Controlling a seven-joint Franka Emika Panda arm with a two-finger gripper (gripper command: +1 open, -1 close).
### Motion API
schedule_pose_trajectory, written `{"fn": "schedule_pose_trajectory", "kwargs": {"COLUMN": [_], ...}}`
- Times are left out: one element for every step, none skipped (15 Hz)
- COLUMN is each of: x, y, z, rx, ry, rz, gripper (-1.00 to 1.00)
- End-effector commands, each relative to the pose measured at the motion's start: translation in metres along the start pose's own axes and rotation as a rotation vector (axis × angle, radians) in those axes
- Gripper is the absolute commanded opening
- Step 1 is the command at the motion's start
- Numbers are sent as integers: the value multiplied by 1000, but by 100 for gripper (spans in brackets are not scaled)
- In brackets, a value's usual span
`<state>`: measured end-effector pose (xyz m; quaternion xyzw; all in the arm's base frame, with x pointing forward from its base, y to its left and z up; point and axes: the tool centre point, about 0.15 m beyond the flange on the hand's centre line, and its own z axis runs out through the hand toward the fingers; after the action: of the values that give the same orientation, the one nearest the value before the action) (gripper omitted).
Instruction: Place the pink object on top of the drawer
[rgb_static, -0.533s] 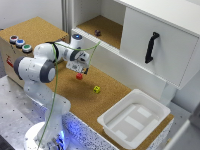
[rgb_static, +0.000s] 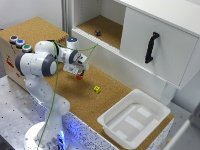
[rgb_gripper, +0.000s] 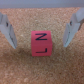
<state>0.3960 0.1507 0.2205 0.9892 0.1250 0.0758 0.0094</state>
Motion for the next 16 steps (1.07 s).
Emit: {"fn": "schedule_pose_trajectory", "kwargs": {"x": [20,19,18,16,15,12,9,5,0,-5,-8,-10,-8,-6,-3,0], "y": [10,10,10,11,12,13,14,16,18,19,19,18,15,11,5,-2], "z": [19,19,18,18,17,16,16,17,17,18,16,7,-5,-17,-34,-53], "rx": [13,11,6,3,-5,-5,-7,-8,-9,-13,-10,-2,-4,-4,-4,8], "ry": [-55,-49,-48,-49,-49,-51,-53,-61,-66,-71,-74,-63,-59,-36,-20,8], "rz": [-16,-22,-27,-24,-21,-14,-9,-4,8,11,15,14,-8,-35,-72,-110], "gripper": [-100,-100,-100,-100,-100,-100,-100,-100,-100,-100,-100,-100,-100,-100,-100,-100]}}
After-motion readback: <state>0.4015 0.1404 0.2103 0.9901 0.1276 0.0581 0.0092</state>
